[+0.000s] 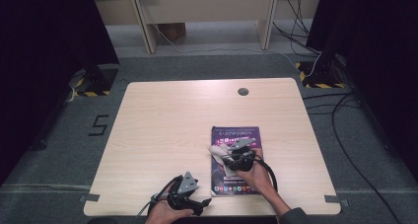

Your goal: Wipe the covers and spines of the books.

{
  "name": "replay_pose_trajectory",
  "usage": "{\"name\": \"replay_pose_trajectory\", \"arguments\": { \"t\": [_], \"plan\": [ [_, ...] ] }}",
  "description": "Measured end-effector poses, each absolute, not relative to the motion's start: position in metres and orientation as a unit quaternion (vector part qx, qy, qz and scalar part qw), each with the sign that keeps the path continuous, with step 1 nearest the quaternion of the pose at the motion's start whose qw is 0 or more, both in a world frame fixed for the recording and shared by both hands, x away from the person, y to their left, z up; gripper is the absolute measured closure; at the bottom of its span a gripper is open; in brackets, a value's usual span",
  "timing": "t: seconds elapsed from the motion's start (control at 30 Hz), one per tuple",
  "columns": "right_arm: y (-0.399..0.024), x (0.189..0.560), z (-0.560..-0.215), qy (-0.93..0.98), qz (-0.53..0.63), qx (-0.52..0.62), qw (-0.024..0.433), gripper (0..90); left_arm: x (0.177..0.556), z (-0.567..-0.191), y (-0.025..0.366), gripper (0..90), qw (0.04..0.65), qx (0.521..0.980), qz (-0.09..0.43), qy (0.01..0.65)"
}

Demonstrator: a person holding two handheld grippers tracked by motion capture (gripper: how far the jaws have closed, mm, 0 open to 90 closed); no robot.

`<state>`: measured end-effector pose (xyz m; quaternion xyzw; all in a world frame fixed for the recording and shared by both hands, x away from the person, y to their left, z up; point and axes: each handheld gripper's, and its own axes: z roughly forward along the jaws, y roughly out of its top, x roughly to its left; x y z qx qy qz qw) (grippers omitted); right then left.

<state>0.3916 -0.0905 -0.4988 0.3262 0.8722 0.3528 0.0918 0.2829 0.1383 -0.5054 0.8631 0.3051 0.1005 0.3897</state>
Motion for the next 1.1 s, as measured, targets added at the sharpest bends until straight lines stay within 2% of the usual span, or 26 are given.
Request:
{"name": "replay_pose_trajectory", "arguments": {
  "t": [0.27, 0.57, 0.73, 1.1],
  "plan": [
    [-0.083, 0.389, -0.500, 0.875, 0.360, 0.314, 0.077, 75.4, 0.283, -0.505, 0.139, 20.4, 0.391, 0.862, 0.101, 0.307],
    [-0.108, 0.405, -0.499, 0.862, 0.346, 0.352, 0.116, 74.9, 0.283, -0.505, 0.139, 20.3, 0.390, 0.862, 0.100, 0.306],
    [-0.106, 0.403, -0.499, 0.862, 0.347, 0.350, 0.118, 75.2, 0.283, -0.505, 0.138, 20.2, 0.390, 0.863, 0.101, 0.306],
    [-0.080, 0.386, -0.500, 0.875, 0.360, 0.313, 0.087, 75.0, 0.283, -0.505, 0.139, 20.1, 0.389, 0.864, 0.101, 0.305]
  ]
}}
